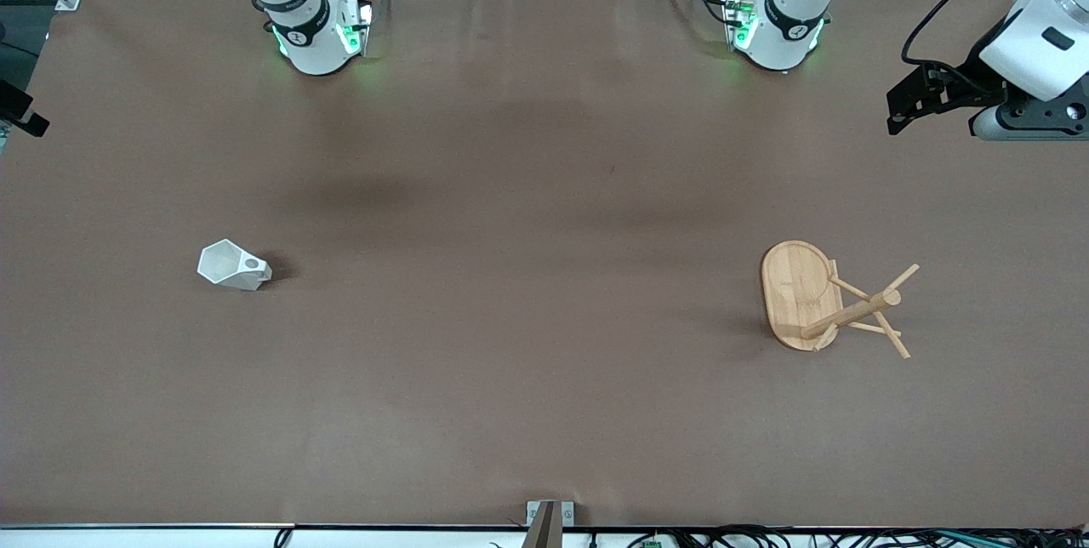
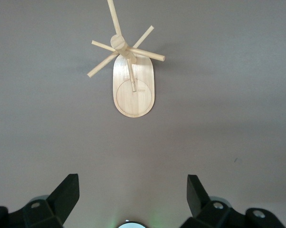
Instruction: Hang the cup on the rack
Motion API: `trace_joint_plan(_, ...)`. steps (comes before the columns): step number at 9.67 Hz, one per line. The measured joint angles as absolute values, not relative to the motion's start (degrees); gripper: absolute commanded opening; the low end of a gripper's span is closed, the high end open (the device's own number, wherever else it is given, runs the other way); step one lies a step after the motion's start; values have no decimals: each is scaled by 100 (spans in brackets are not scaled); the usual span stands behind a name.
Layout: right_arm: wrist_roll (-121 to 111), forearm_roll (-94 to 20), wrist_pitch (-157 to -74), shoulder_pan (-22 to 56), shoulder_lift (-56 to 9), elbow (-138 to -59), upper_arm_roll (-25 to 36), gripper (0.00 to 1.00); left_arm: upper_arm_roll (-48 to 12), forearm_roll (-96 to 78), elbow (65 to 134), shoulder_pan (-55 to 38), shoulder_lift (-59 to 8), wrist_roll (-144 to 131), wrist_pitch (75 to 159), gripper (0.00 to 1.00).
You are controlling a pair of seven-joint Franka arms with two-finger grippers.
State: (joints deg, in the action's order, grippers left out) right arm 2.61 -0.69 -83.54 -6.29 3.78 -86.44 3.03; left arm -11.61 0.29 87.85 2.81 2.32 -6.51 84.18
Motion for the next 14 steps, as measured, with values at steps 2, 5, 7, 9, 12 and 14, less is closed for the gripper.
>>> trace_joint_plan(2,261,-69,-8353,-630,378,-8644,303,100,-1161,29,8785,281,232,-651,8418,100)
trace_joint_plan(5,260,-69,-8353,-639,378,-8644,309,100,-1160,29,8785,284,232,-651,8418,100)
trace_joint_plan(7,252,-69,-8351,-640,378,-8645,310,100,-1158,29,8785,288,232,-651,8418,100)
trace_joint_plan(9,239,-69,-8337,-638,330,-8720,305,100,-1159,29,8785,288,229,-651,8418,100)
trace_joint_plan(12,231,-69,-9115,-639,-141,-9332,302,100,-1159,29,8784,286,212,-651,8418,100)
trace_joint_plan(14,171,-68,-10220,-643,-541,-10065,307,100,-1163,29,8783,277,210,-651,8418,100)
